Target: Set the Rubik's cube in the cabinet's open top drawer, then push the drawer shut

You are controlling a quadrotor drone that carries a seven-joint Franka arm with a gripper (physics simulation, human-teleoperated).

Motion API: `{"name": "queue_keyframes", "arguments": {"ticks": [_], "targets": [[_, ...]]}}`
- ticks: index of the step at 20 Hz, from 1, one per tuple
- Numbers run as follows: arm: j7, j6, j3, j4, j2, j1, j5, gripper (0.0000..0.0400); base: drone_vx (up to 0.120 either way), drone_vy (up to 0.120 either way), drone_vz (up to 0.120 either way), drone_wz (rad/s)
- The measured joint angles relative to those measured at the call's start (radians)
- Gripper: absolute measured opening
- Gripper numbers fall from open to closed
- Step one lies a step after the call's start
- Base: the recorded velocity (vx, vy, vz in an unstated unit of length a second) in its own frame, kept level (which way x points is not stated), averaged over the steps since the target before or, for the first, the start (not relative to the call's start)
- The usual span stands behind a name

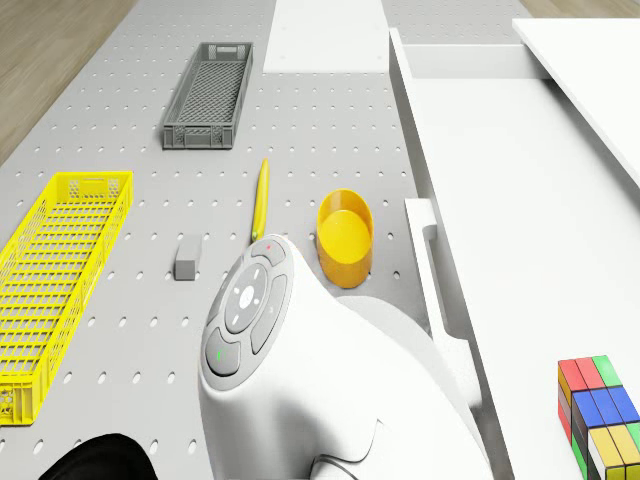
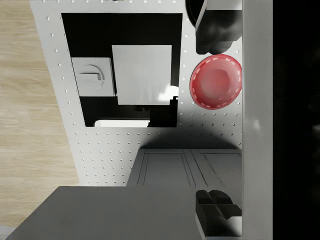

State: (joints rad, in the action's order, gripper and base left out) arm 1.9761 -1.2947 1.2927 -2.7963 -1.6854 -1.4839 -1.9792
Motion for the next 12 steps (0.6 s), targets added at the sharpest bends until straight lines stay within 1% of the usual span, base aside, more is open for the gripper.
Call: {"name": "queue_keyframes", "arguments": {"ticks": [1, 2, 3, 4, 5, 6, 7, 9, 10, 11, 12], "targets": [[0.101, 0.13, -0.011, 0.033, -0.01, -0.109, 0.011, 0.04, 0.0, 0.0, 0.0, 0.0], [0.185, 0.256, -0.031, 0.074, -0.009, -0.217, 0.029, 0.04, 0.0, 0.0, 0.0, 0.0], [0.254, 0.363, -0.055, 0.119, -0.006, -0.326, 0.052, 0.04, 0.0, 0.0, 0.0, 0.0], [0.311, 0.45, -0.081, 0.164, -0.002, -0.431, 0.078, 0.04, 0.0, 0.0, 0.0, 0.0], [0.359, 0.521, -0.107, 0.207, 0.003, -0.522, 0.104, 0.04, 0.0, 0.0, 0.0, 0.0], [0.398, 0.579, -0.13, 0.249, 0.009, -0.599, 0.131, 0.04, 0.0, 0.0, 0.0, 0.0], [0.431, 0.625, -0.15, 0.286, 0.015, -0.664, 0.155, 0.04, 0.0, 0.0, 0.0, 0.0], [0.48, 0.695, -0.184, 0.349, 0.026, -0.763, 0.196, 0.04, 0.0, 0.0, 0.0, 0.0], [0.498, 0.72, -0.197, 0.374, 0.03, -0.8, 0.212, 0.0355, 0.0, 0.0, 0.0, 0.0], [0.513, 0.741, -0.208, 0.396, 0.034, -0.831, 0.226, 0.03, 0.0, 0.0, 0.0, 0.0], [0.525, 0.758, -0.218, 0.414, 0.038, -0.856, 0.239, 0.0257, 0.0, 0.0, 0.0, 0.0]]}}
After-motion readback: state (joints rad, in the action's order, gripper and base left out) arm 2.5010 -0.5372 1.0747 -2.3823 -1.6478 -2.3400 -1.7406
